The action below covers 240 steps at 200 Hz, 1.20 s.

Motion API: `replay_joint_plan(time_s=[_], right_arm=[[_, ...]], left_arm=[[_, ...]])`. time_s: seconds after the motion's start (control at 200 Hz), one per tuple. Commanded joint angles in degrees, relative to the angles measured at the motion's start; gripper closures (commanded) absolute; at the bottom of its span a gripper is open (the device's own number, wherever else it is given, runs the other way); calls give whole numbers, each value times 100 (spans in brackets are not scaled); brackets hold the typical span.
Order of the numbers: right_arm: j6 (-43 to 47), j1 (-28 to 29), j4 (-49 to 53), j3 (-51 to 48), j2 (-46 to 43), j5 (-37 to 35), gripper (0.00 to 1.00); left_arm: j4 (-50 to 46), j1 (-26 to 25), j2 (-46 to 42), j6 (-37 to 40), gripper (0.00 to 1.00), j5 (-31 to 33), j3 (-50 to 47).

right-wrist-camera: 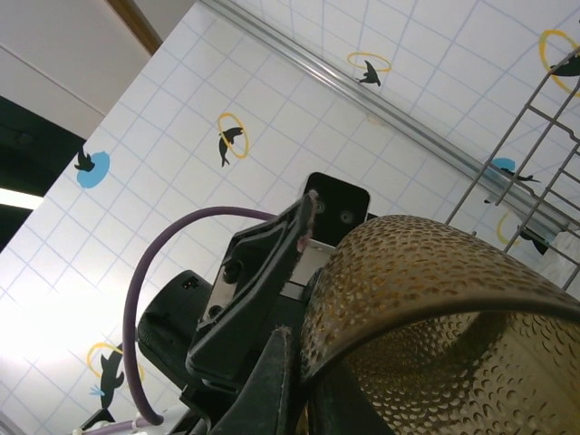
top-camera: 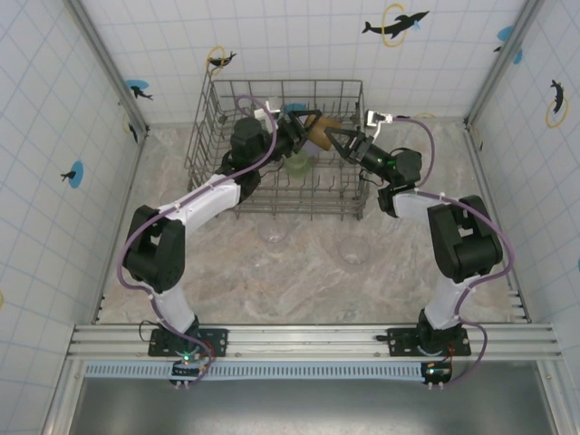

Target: Load the cups into the dish rack

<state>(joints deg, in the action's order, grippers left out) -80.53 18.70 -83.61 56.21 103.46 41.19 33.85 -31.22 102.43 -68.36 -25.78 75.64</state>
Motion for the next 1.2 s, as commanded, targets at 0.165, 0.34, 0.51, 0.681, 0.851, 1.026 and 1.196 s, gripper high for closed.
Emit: replay_joint_plan(time_s=[0.165,0.34,0.51,0.681,0.851,1.026,1.196], right_arm=[[99,55,-138,242,30,-43,100],[156,64,9,235,4,14,100],[349,64,218,102,-139,63,90],[715,57,721,74,-335,176,68],[938,-16,1099,-49,-587,248,54],[1261,-199,1698,-298,-1022,378,49],[2359,-329,3411,-483,-1733,219,44]], left_arm=[[401,-77,119,-64,46,-269,-40],[643,-77,119,-54,71,-354,-90],[742,-87,110,-30,100,-395,-102],[823,-86,135,121,100,-353,24],[301,-90,242,525,100,-325,548],[99,-86,246,808,100,-168,567],[-250,-90,362,1127,100,12,767]])
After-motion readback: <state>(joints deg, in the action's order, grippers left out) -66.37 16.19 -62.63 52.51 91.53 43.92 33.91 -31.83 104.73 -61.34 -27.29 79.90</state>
